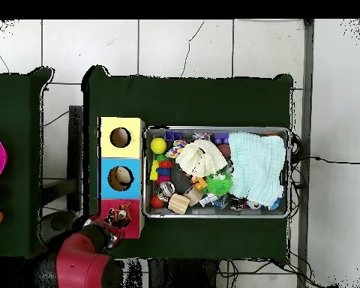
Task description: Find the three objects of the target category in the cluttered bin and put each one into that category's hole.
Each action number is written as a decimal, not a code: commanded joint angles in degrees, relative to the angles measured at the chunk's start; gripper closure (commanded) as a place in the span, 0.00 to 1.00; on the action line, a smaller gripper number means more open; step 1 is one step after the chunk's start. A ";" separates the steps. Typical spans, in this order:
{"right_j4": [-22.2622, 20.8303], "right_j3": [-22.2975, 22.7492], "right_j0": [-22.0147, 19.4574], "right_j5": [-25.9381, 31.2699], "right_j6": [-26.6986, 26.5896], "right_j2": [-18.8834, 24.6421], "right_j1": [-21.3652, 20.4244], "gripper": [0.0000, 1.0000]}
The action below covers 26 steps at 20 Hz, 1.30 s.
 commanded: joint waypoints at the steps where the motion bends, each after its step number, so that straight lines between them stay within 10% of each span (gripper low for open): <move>1: 4.65 -2.40 -0.37 3.78 18.34 1.48 3.24 1.00; 26: 8.74 -4.20 2.19 7.29 19.45 0.51 4.78 1.00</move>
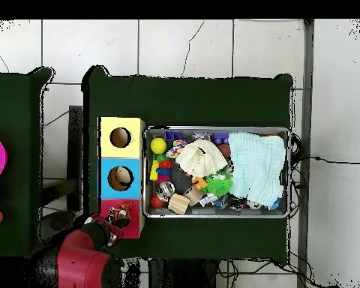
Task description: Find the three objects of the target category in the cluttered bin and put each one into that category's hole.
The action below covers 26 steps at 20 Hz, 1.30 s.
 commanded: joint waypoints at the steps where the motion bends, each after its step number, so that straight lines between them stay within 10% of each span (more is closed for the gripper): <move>1: 4.12 -4.13 1.02 7.44 19.56 0.92 2.16 1.00; 6: 5.11 -4.51 1.79 8.34 19.93 0.80 2.41 1.00; 7: 5.62 -4.38 1.86 8.31 19.70 0.77 2.43 0.00; 26: 5.68 -2.51 1.34 7.64 17.70 1.10 2.65 0.00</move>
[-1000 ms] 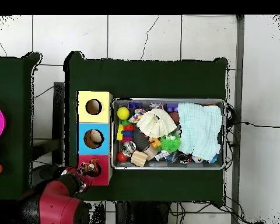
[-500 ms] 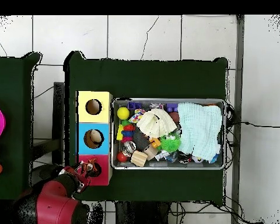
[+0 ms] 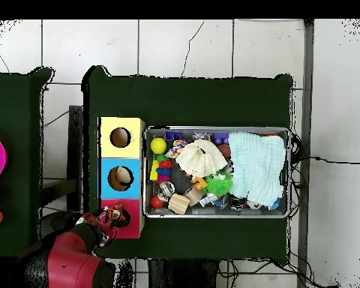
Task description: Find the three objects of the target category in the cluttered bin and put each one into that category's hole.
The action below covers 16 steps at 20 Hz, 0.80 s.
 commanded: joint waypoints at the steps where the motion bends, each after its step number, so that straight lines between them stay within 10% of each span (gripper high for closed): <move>1: 2.78 -1.23 -1.29 6.44 17.51 2.76 2.35 0.00; 16: -1.01 4.03 -1.38 13.06 12.37 -1.65 -8.79 0.00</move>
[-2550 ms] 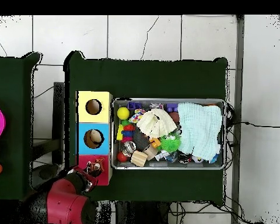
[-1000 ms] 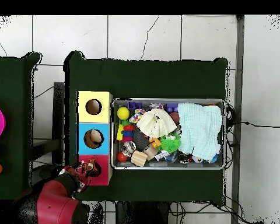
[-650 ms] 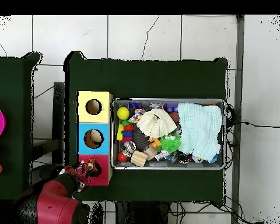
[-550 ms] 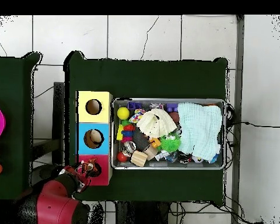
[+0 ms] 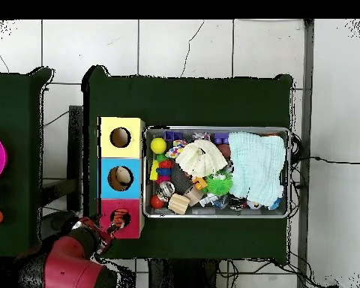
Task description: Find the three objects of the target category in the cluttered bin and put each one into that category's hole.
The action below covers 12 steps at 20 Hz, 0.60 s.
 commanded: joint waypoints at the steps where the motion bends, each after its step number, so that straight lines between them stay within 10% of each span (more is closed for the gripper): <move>1: -1.39 4.18 -0.98 7.35 12.26 -0.19 -5.01 0.00; 12: -2.29 4.05 -1.29 6.62 11.97 -0.50 -4.23 0.00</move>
